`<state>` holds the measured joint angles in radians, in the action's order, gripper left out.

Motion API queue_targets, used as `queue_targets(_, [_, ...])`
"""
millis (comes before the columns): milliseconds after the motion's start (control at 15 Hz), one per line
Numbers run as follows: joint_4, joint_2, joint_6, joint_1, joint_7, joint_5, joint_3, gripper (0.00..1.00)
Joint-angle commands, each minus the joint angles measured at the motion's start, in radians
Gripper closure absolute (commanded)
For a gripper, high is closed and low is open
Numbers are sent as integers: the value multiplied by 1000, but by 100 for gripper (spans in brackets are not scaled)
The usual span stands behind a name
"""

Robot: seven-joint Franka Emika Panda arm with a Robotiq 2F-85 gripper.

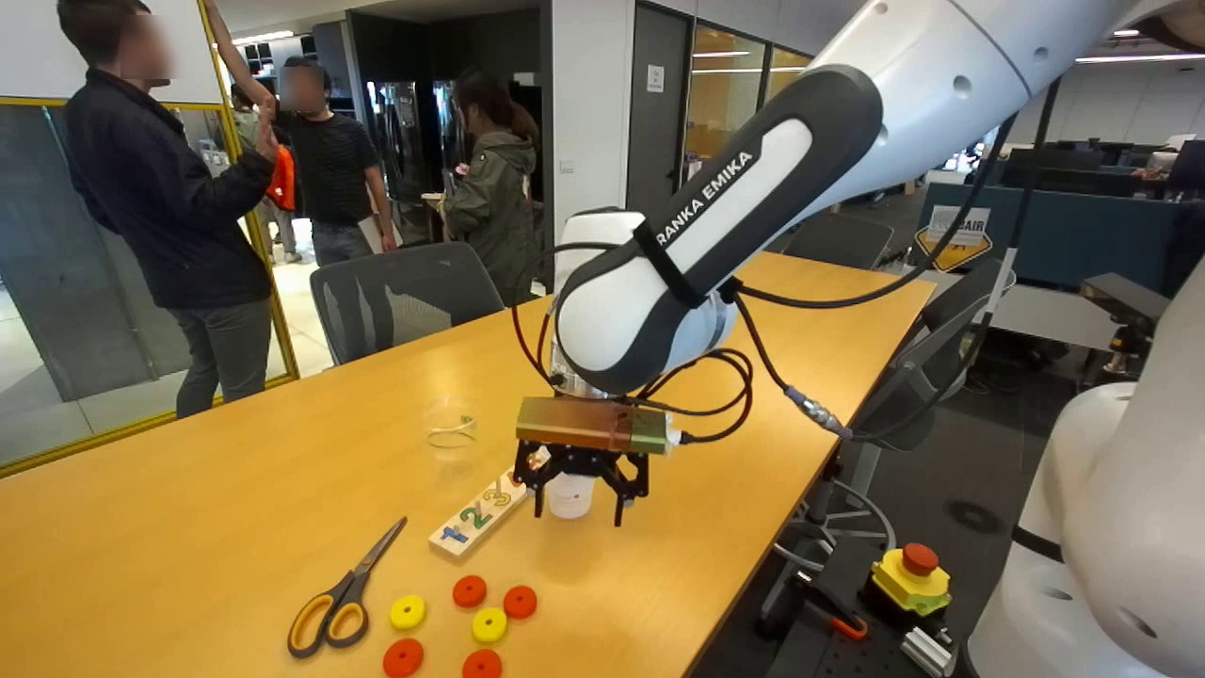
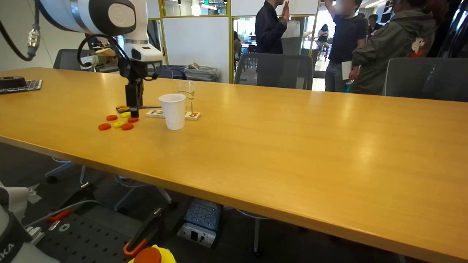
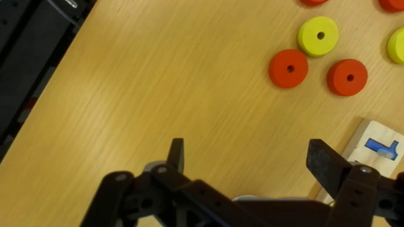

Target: Pick up the orange and yellow objects from the table and put them in the two cups

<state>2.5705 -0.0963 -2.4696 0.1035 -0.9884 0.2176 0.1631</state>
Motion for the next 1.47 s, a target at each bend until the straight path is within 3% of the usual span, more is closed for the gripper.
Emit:
queue_targets(0, [74,9,-123,12,-221,5,27,0])
queue_targets(400, [31,154,-164,73,-542,-9,64,0])
queue_targets(667, [9,184,-195,113,-615,-14,54,0])
queue_targets(1000, [16,146,-251,119,-692,-66,38,0])
queue_targets(1400, [-18,191,-276,128,-715,-109,40,0])
